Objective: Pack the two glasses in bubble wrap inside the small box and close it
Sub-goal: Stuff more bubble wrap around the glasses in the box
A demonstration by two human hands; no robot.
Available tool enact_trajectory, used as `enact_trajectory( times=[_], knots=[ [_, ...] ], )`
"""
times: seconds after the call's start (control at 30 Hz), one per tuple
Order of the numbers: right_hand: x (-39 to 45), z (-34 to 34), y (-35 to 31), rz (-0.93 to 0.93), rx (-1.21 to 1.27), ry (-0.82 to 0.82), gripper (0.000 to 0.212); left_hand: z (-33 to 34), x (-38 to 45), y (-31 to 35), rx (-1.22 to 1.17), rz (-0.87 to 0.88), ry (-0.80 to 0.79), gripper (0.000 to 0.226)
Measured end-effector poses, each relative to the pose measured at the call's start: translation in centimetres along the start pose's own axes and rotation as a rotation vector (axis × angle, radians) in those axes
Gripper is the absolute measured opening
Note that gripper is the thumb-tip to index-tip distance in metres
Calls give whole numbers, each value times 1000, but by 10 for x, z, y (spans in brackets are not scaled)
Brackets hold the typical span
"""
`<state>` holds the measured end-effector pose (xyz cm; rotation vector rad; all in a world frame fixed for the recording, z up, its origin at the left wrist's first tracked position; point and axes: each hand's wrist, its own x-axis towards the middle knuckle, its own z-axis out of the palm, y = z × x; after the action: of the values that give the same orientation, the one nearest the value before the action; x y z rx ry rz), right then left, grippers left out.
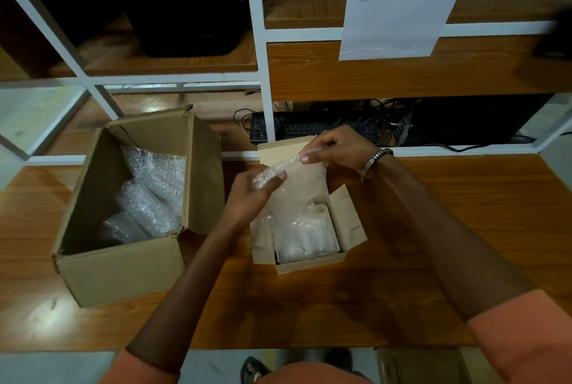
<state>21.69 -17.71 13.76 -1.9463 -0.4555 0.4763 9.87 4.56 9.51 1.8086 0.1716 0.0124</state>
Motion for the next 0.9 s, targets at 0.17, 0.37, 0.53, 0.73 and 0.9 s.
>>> enact_trajectory(
  times=[0.17,0.37,0.53,0.73,0.9],
  knots=[
    [9,2,8,-1,114,102,18,4,-4,5,-329,-160,-110,37],
    [20,10,12,90,428,197,18,13,-10,0,-589,-272,-294,48],
    [26,15,25,245,564,231,87,25,-11,-10,-499,-350,-204,42],
    [13,26,49,448,560,-74,85,22,-8,-28,-617,-390,-72,46],
    [8,33,48,353,550,-151,60,17,-7,-34,-662,-403,-61,48]
  ],
)
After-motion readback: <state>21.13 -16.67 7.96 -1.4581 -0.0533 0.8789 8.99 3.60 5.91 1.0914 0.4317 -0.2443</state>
